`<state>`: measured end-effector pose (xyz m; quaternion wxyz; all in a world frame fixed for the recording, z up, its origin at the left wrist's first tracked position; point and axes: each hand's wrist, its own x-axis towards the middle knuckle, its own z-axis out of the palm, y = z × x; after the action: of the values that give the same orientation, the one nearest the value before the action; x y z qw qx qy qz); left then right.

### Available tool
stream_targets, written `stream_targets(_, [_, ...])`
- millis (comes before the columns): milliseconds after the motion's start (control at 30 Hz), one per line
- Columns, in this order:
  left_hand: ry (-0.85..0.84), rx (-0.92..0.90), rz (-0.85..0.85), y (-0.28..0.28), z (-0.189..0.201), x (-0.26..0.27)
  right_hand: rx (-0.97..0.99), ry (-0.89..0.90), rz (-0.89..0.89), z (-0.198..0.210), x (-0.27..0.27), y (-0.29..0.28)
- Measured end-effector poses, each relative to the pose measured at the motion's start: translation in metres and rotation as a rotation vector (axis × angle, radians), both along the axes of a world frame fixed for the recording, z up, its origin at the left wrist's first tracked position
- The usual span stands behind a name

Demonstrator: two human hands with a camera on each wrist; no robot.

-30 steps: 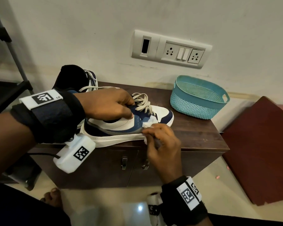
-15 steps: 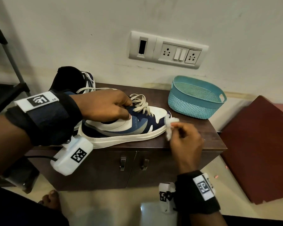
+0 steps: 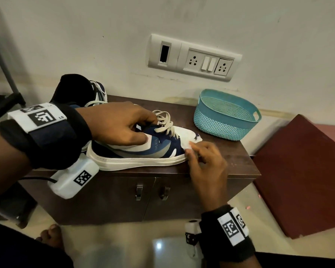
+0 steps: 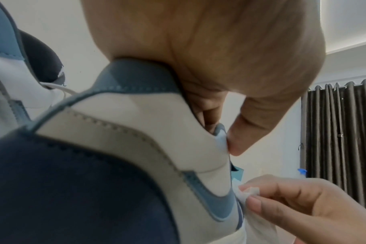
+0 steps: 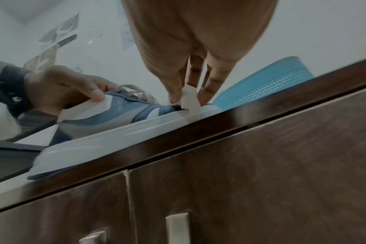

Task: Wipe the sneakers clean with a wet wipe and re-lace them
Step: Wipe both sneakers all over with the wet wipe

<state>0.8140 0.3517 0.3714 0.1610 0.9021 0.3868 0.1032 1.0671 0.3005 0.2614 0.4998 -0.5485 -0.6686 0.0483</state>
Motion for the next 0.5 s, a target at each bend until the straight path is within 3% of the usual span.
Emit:
stream_targets(100, [0.008, -0.003, 0.007, -0.001, 0.0, 0.001, 0.087, -0.18, 0.038, 0.0, -0.008, -0.003])
stream_targets(200, [0.013, -0.004, 0.018, -0.001, 0.0, 0.001, 0.053, -0.243, -0.081, 0.002, 0.008, 0.017])
stream_targets(333, [0.025, -0.009, 0.033, -0.001, 0.0, 0.0, -0.081, -0.074, -0.203, 0.021, 0.039, 0.04])
stream_targets(400, [0.031, 0.0, 0.042, 0.0, -0.001, 0.0, -0.05, -0.018, -0.079, 0.031, 0.033, 0.038])
stream_targets(500, [0.053, 0.002, 0.053, 0.002, -0.001, 0.002, -0.012, -0.24, 0.163, 0.024, 0.012, 0.028])
